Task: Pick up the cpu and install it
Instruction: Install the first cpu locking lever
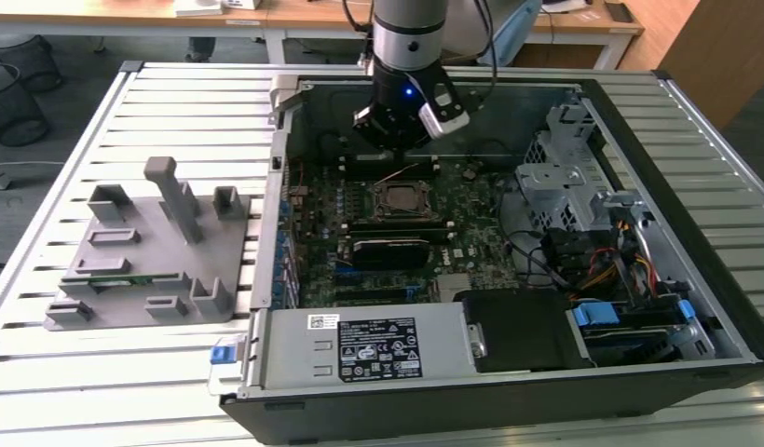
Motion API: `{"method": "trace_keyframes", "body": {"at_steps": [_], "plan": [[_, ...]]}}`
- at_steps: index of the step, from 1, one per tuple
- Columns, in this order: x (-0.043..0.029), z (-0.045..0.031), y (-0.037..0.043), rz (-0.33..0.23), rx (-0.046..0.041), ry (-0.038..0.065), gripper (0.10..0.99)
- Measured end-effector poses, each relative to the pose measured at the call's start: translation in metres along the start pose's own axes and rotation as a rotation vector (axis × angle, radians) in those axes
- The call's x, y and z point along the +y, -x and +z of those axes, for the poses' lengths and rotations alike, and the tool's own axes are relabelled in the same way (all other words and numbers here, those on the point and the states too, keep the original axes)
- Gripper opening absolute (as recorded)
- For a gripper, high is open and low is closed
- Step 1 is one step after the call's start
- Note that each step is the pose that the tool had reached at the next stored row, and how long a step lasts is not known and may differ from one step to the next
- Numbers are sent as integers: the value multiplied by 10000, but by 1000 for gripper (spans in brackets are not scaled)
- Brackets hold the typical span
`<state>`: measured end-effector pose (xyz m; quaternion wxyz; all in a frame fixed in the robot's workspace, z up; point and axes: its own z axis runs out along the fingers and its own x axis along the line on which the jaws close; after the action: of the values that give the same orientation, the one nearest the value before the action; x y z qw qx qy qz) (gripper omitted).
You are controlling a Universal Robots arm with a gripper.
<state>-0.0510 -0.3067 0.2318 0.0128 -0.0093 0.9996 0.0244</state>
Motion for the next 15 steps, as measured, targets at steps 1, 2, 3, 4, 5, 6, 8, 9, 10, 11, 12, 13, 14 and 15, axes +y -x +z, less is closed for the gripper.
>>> {"method": "trace_keyframes", "body": {"at_steps": [1, 2, 3, 4, 5, 6, 8, 9, 10, 11, 12, 13, 14, 15], "plan": [[0, 4, 5, -36, 2, -1, 106], [-1, 9, 11, -76, 5, 0, 106], [0, 14, 17, -102, 6, 1, 106], [0, 19, 25, -119, 8, 1, 106], [1, 25, 33, -129, 9, 1, 106], [1, 31, 41, -135, 9, -1, 106], [3, 44, 54, -145, 9, -1, 106], [4, 51, 59, -151, 9, -1, 106], [6, 57, 63, -158, 10, -2, 106], [7, 64, 68, -166, 10, -2, 106], [9, 70, 71, -174, 10, -2, 106], [11, 77, 75, -183, 11, -2, 106], [12, 84, 80, -194, 11, -2, 106], [14, 91, 84, -207, 12, -3, 106]]}}
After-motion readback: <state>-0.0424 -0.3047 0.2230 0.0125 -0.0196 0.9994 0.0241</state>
